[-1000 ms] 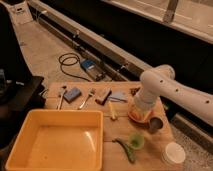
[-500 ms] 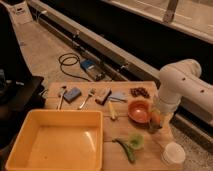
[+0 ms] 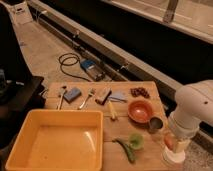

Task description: Place apple in paper cup

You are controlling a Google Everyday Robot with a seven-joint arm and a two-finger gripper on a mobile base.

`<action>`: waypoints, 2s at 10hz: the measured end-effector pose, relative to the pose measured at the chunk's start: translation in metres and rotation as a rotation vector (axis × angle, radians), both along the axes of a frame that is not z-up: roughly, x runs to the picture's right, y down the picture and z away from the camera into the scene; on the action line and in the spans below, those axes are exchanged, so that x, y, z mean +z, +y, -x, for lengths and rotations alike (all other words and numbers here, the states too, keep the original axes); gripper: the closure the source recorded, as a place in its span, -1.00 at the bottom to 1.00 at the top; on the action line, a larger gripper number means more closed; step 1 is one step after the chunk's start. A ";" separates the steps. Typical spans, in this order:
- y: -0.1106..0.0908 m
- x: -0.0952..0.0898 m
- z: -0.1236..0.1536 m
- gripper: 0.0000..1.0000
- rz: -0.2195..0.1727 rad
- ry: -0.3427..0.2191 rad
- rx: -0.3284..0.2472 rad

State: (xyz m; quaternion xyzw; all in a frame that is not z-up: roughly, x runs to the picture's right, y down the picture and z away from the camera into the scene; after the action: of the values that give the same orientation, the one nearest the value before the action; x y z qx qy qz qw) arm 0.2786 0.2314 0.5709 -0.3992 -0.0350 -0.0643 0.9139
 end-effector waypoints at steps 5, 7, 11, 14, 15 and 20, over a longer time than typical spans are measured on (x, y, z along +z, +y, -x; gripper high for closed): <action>0.050 0.016 -0.028 1.00 0.065 0.085 0.143; 0.053 0.023 -0.039 1.00 0.079 0.095 0.159; 0.048 0.038 -0.048 0.94 0.074 0.083 0.173; 0.044 0.057 -0.038 0.34 0.068 0.039 0.165; 0.043 0.061 -0.037 0.13 0.066 0.031 0.163; 0.031 0.067 -0.031 -0.39 0.029 0.007 0.146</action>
State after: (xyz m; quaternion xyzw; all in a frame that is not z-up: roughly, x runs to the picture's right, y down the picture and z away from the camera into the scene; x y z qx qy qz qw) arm 0.3094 0.2624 0.6379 -0.4090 -0.0619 0.0044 0.9104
